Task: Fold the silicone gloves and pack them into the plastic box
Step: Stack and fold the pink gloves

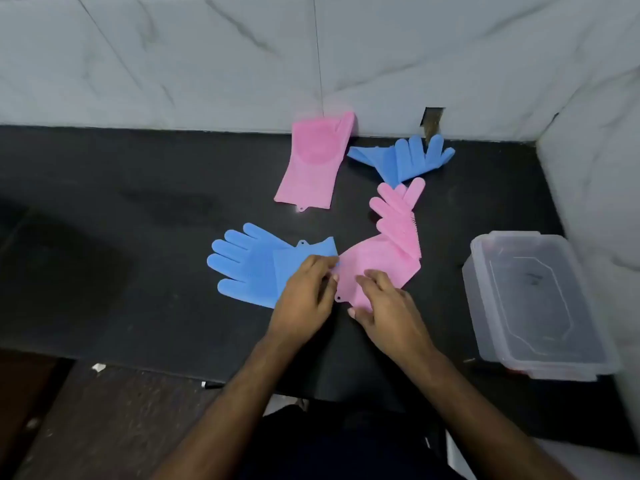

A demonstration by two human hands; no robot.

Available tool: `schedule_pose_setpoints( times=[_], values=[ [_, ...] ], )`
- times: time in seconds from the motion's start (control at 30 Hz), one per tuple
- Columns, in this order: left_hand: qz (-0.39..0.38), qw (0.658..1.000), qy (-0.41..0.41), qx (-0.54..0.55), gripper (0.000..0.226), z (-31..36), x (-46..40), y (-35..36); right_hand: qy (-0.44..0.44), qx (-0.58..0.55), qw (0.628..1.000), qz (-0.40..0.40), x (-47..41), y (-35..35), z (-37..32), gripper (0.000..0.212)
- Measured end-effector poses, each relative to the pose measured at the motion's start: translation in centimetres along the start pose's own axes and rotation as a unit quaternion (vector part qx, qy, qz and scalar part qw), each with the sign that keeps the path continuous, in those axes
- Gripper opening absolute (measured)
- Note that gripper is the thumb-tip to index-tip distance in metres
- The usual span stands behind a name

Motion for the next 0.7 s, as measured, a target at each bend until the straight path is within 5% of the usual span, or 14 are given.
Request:
schedule_pose_setpoints(
  times=[0.27,0.5,0.63,0.7],
  values=[
    [-0.104,0.991,0.030,0.075,0.041,-2.6,0.2,3.5,0.045,0.052,0.995,0.071,0.5,1.9,-0.7,0.031],
    [-0.100,0.982,0.155,-0.032,0.041,-3.9,0.8,4.9,0.093,0.077,0.979,0.161,1.9,1.2,-1.6,0.015],
    [-0.119,0.969,0.073,0.206,0.050,-2.5,1.7,4.2,0.072,-0.001,0.964,0.254,4.0,-1.7,-2.4,0.022],
    [-0.199,0.888,-0.070,0.410,0.070,0.4,1.8,4.1,0.033,-0.082,0.954,0.286,5.0,-3.6,-3.2,0.025]
  ],
)
Point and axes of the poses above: each hand's wrist, its own x-axis away from the middle knuckle, its own y-axis out of the palm, z = x × y, the point moved 1 cm from there along -x, towards the middle knuckle, and after that the axes turned 5 degrees about -x, right-handed, at the moved point
